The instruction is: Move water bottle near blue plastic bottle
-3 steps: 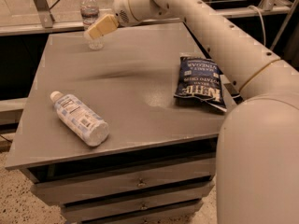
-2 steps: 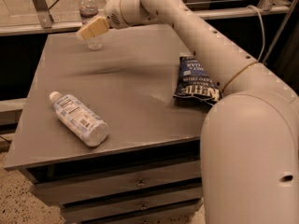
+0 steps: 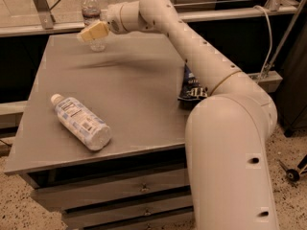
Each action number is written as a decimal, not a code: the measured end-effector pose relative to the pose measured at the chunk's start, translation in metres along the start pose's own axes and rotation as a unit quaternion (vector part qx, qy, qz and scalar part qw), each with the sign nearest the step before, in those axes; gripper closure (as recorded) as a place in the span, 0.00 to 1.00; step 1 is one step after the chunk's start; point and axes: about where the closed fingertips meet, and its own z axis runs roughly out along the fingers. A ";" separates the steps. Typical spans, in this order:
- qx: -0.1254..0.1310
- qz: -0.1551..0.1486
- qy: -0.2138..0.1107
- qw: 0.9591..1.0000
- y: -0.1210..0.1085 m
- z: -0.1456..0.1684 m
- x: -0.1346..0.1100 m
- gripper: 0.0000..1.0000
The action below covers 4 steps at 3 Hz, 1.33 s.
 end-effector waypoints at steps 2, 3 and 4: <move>0.002 0.002 0.000 1.000 -0.004 0.022 -0.006 0.13; 0.009 -0.002 0.011 1.000 -0.007 0.023 -0.003 0.37; 0.016 -0.007 0.017 1.000 -0.010 0.019 -0.002 0.60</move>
Offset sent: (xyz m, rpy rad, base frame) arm 0.0244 0.0213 0.0023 -0.0235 0.0037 -0.0342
